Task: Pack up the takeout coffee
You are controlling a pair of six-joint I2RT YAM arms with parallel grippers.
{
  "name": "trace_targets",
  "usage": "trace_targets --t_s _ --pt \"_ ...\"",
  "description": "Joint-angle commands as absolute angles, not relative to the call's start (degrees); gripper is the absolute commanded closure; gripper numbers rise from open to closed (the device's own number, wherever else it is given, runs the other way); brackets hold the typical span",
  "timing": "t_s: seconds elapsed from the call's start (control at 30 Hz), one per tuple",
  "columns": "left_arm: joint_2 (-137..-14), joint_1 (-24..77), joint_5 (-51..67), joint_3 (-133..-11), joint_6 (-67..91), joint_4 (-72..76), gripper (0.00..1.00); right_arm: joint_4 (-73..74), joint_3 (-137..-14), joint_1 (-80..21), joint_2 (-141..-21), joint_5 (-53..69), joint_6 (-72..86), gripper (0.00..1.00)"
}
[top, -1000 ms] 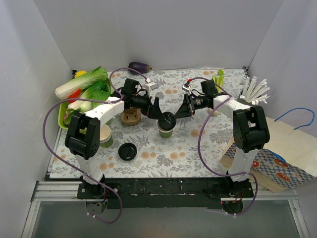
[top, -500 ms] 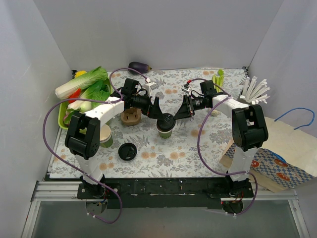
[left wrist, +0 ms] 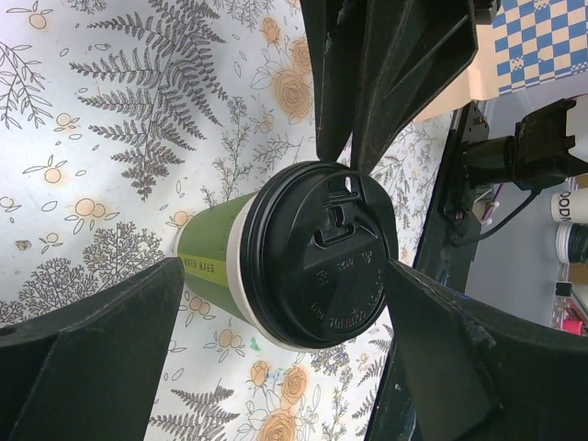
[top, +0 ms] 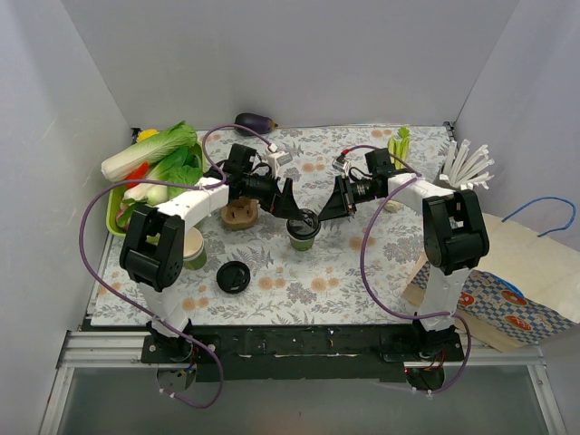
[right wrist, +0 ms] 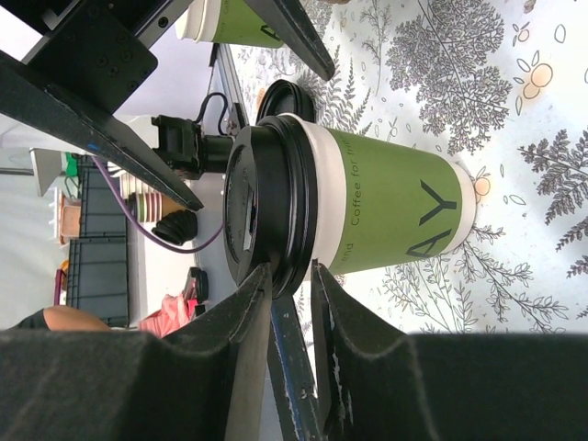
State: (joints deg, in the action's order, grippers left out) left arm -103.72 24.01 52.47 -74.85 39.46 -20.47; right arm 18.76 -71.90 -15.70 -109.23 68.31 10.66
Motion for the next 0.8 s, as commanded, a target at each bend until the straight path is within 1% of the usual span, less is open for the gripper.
trace_targets --t_s 0.0,0.23,0.6,0.7,0.73,0.77 --pt "-103.2 24.4 51.9 -74.6 39.1 -19.3 0.11 20.1 -74.0 -15.4 -109.3 67.9 9.0 0.68" --pt "-102.9 24.4 51.0 -74.3 39.0 -19.4 0.11 20.7 -74.0 -15.4 -109.6 67.1 8.3 0.66" --pt "-103.4 24.4 50.7 -75.2 39.0 -19.7 0.1 20.9 -75.8 -15.4 -110.4 66.6 8.3 0.64" --pt "-102.2 24.5 51.8 -75.6 39.0 -19.9 0.08 22.5 -77.6 -15.4 -109.5 65.3 5.5 0.59" --pt "-101.2 24.4 51.9 -75.7 39.1 -20.0 0.07 24.2 -78.2 -15.3 -109.3 65.0 3.2 0.49" --pt "-100.6 24.4 51.9 -75.7 39.2 -20.0 0.07 24.8 -79.0 -15.4 -108.6 64.5 2.1 0.44"
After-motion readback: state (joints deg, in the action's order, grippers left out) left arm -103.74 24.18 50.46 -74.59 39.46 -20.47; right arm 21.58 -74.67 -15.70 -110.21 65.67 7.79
